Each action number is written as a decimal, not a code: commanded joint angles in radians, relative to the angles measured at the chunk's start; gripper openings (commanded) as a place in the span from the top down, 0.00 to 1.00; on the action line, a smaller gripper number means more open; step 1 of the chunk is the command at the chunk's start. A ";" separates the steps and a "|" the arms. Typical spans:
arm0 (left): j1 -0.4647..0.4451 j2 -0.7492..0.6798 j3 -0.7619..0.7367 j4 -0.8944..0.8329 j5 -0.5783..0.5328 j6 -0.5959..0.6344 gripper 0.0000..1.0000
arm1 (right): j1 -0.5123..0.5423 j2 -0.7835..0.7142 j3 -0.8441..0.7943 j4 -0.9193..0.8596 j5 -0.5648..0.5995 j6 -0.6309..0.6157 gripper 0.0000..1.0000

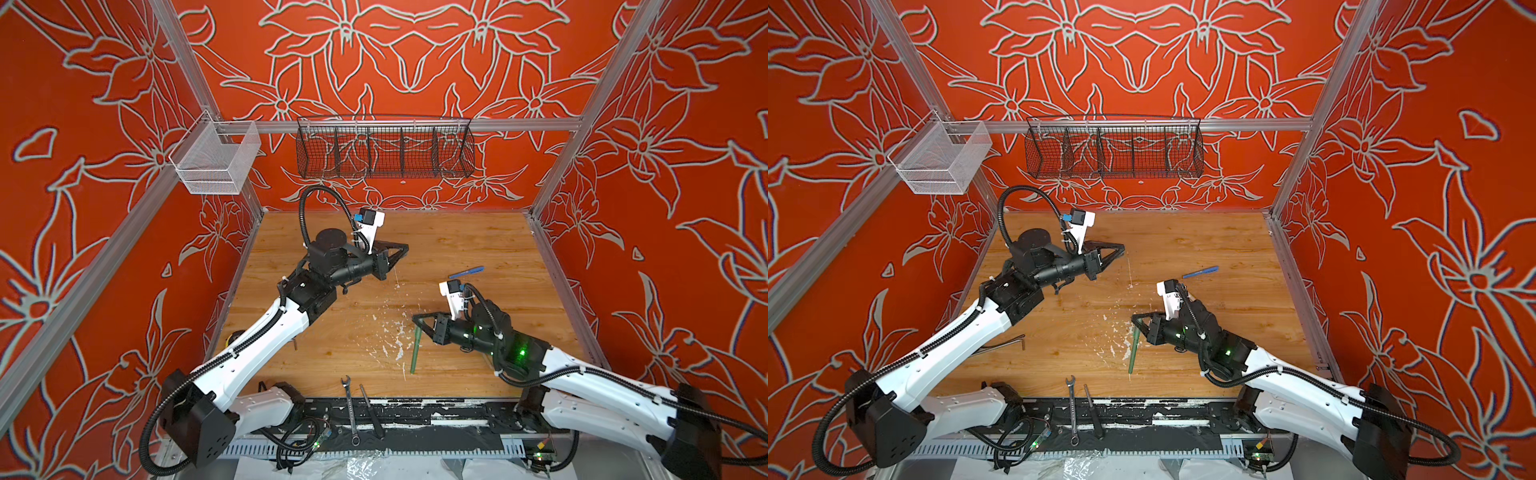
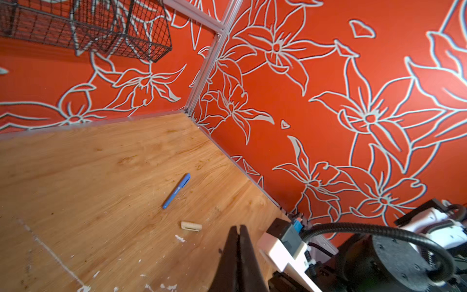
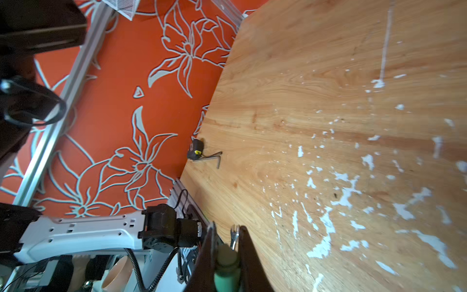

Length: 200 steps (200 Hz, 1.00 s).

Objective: Insert the pens into the pen caps

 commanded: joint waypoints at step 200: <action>-0.133 -0.126 -0.337 -0.048 0.288 -0.037 0.31 | -0.259 0.198 0.273 0.172 -0.201 -0.040 1.00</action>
